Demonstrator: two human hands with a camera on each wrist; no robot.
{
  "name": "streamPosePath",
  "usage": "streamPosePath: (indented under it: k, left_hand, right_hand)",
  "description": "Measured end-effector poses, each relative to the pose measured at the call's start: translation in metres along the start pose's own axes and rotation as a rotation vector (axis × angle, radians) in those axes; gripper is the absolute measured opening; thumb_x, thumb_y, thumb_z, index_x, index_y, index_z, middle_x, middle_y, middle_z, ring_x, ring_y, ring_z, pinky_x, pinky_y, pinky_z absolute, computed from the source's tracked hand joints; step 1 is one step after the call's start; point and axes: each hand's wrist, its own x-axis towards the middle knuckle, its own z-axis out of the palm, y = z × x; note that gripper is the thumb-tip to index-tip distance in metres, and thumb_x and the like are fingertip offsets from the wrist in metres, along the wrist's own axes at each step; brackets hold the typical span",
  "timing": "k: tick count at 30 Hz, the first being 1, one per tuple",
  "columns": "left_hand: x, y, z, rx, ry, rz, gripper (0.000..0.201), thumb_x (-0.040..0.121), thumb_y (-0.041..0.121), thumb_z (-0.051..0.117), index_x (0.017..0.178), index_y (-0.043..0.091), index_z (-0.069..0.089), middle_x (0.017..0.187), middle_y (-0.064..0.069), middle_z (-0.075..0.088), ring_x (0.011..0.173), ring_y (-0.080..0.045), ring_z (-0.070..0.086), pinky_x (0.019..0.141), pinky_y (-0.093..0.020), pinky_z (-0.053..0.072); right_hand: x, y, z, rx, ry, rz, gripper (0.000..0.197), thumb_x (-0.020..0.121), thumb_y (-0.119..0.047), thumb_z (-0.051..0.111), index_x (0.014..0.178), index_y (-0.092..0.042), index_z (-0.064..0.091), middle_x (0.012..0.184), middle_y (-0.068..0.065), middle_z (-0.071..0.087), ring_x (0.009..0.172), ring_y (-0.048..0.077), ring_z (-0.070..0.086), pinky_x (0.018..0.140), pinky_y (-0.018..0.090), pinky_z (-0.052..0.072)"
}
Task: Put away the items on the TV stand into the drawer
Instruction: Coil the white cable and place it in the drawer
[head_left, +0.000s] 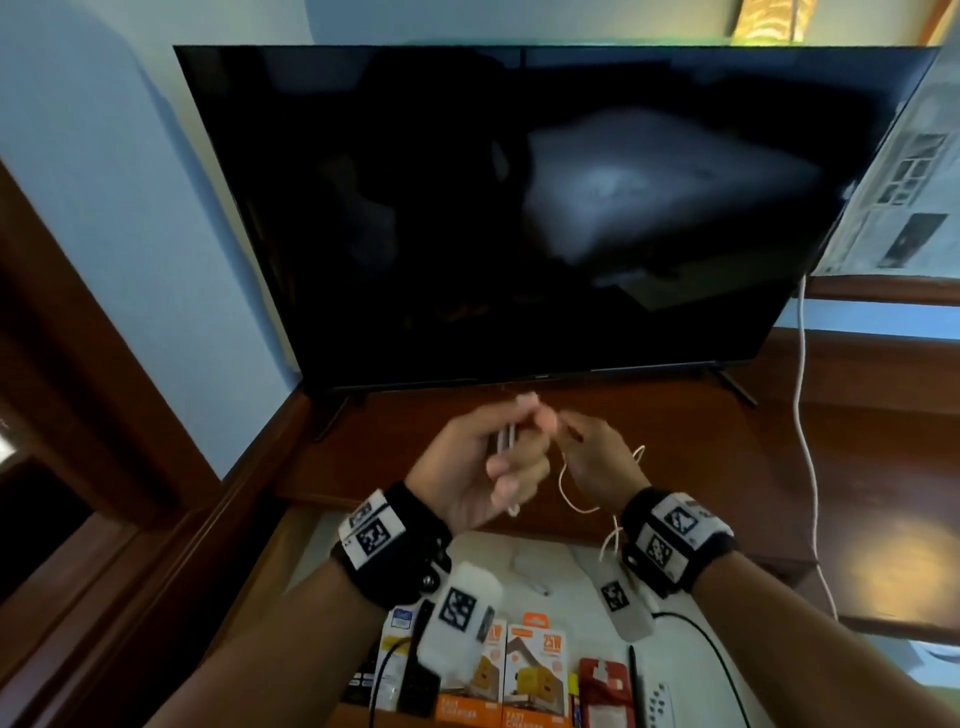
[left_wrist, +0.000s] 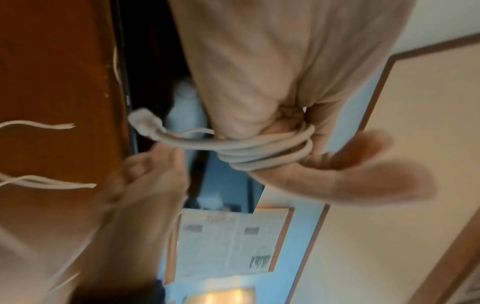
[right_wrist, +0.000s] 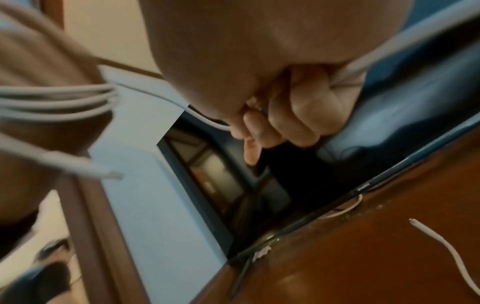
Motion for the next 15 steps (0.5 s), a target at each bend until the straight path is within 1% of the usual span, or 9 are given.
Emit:
streamPosePath:
  k: [2, 4, 5, 7, 9, 11, 13, 14, 15]
  left_hand:
    - [0.003, 0.015, 0.003, 0.059, 0.124, 0.142, 0.037, 0.105, 0.026, 0.041, 0.108, -0.002, 0.066, 0.055, -0.003, 0.054, 0.048, -0.015, 0.06, 0.044, -0.023, 0.05]
    - [0.01, 0.024, -0.003, 0.167, 0.2, 0.185, 0.042, 0.103, 0.028, 0.039, 0.121, -0.002, 0.062, 0.076, -0.01, 0.071, 0.072, -0.023, 0.073, 0.06, -0.029, 0.06]
    - [0.015, 0.026, -0.008, 0.204, 0.22, 0.173, 0.043, 0.105, 0.027, 0.038, 0.125, -0.003, 0.061, 0.089, -0.016, 0.075, 0.086, -0.028, 0.076, 0.07, -0.036, 0.063]
    - [0.024, 0.026, -0.021, 0.288, 0.251, 0.143, 0.044, 0.11, 0.024, 0.034, 0.131, -0.007, 0.057, 0.11, -0.027, 0.072, 0.108, -0.042, 0.071, 0.09, -0.052, 0.06]
    - [0.029, 0.022, -0.031, 0.465, 0.276, 0.121, 0.044, 0.112, 0.022, 0.034, 0.136, -0.009, 0.052, 0.118, -0.033, 0.067, 0.117, -0.048, 0.065, 0.101, -0.059, 0.053]
    - [0.033, 0.015, -0.032, 0.715, 0.279, 0.082, 0.041, 0.112, 0.022, 0.036, 0.134, -0.008, 0.053, 0.118, -0.031, 0.069, 0.115, -0.044, 0.068, 0.101, -0.057, 0.054]
    - [0.036, 0.008, -0.03, 0.976, 0.271, 0.037, 0.038, 0.112, 0.024, 0.039, 0.127, -0.003, 0.06, 0.11, -0.021, 0.075, 0.105, -0.03, 0.074, 0.095, -0.047, 0.059]
    - [0.038, 0.005, -0.029, 1.082, 0.274, 0.014, 0.036, 0.111, 0.026, 0.041, 0.122, 0.0, 0.063, 0.104, -0.015, 0.076, 0.096, -0.024, 0.075, 0.088, -0.041, 0.061]
    - [0.039, 0.003, -0.03, 1.158, 0.277, -0.006, 0.034, 0.11, 0.028, 0.044, 0.115, 0.001, 0.065, 0.095, -0.012, 0.075, 0.083, -0.023, 0.074, 0.076, -0.038, 0.061]
  right_hand:
    - [-0.016, -0.001, 0.006, -0.07, -0.134, -0.016, 0.028, 0.106, -0.034, 0.045, 0.086, -0.034, 0.065, 0.084, -0.009, 0.068, 0.077, 0.015, 0.063, 0.077, 0.042, 0.051]
    - [-0.031, -0.009, 0.011, -0.118, -0.227, -0.049, 0.024, 0.105, -0.032, 0.045, 0.097, -0.034, 0.068, 0.098, -0.011, 0.073, 0.09, 0.012, 0.067, 0.085, 0.04, 0.053]
    - [-0.036, -0.016, 0.011, -0.143, -0.255, -0.08, 0.024, 0.104, -0.031, 0.045, 0.101, -0.033, 0.069, 0.101, -0.013, 0.073, 0.091, 0.01, 0.067, 0.086, 0.039, 0.053]
    - [-0.042, -0.029, 0.007, -0.194, -0.274, -0.131, 0.023, 0.101, -0.032, 0.044, 0.103, -0.032, 0.068, 0.094, -0.014, 0.073, 0.081, 0.008, 0.065, 0.08, 0.037, 0.053]
    - [-0.047, -0.039, -0.001, -0.254, -0.236, -0.183, 0.022, 0.102, -0.036, 0.046, 0.097, -0.028, 0.066, 0.071, -0.013, 0.064, 0.062, 0.004, 0.055, 0.069, 0.034, 0.051]
    - [-0.051, -0.046, -0.01, -0.332, -0.187, -0.267, 0.022, 0.102, -0.039, 0.048, 0.095, -0.027, 0.065, 0.063, -0.016, 0.051, 0.058, 0.005, 0.051, 0.064, 0.032, 0.048]
    - [-0.054, -0.05, -0.018, -0.367, -0.162, -0.345, 0.018, 0.101, -0.037, 0.052, 0.104, -0.027, 0.066, 0.076, -0.021, 0.051, 0.07, 0.011, 0.058, 0.066, 0.032, 0.05]
    - [-0.053, -0.051, -0.023, -0.364, -0.14, -0.37, 0.017, 0.1, -0.036, 0.053, 0.105, -0.027, 0.067, 0.081, -0.022, 0.051, 0.07, 0.012, 0.058, 0.065, 0.032, 0.05]
    - [-0.052, -0.051, -0.027, -0.356, -0.115, -0.383, 0.016, 0.098, -0.036, 0.055, 0.1, -0.028, 0.068, 0.076, -0.02, 0.053, 0.063, 0.01, 0.054, 0.061, 0.031, 0.047]
